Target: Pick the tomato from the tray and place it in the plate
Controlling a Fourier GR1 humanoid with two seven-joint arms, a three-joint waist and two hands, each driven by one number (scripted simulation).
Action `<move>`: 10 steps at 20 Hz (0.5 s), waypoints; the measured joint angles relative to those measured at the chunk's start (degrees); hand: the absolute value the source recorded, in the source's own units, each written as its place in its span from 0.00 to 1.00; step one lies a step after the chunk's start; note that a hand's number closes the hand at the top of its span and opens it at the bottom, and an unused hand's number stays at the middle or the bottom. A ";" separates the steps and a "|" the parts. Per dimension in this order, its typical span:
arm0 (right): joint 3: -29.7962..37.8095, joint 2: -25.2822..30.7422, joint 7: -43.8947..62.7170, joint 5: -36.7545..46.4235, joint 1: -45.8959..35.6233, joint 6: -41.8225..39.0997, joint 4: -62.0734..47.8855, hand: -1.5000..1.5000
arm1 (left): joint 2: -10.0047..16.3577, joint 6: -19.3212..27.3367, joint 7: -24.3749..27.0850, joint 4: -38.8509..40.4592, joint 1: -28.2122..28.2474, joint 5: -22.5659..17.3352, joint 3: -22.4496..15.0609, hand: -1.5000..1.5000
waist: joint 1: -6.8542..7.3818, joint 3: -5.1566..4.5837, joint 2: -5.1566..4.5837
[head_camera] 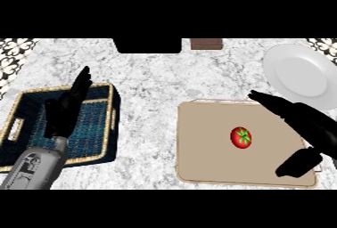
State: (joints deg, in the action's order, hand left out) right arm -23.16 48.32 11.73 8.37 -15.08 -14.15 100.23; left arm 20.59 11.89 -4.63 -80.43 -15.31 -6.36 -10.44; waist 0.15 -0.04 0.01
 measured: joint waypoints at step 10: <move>-2.01 -9.48 2.54 10.62 -2.13 -6.23 -6.55 0.00 | -1.37 -2.36 -2.61 -2.37 0.29 2.20 2.39 0.50 | 0.15 0.03 -0.01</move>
State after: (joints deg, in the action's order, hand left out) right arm -25.17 38.84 14.27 18.98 -17.21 -20.38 93.68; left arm 19.22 9.53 -7.24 -82.80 -15.02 -4.15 -8.05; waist 0.30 -0.01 0.00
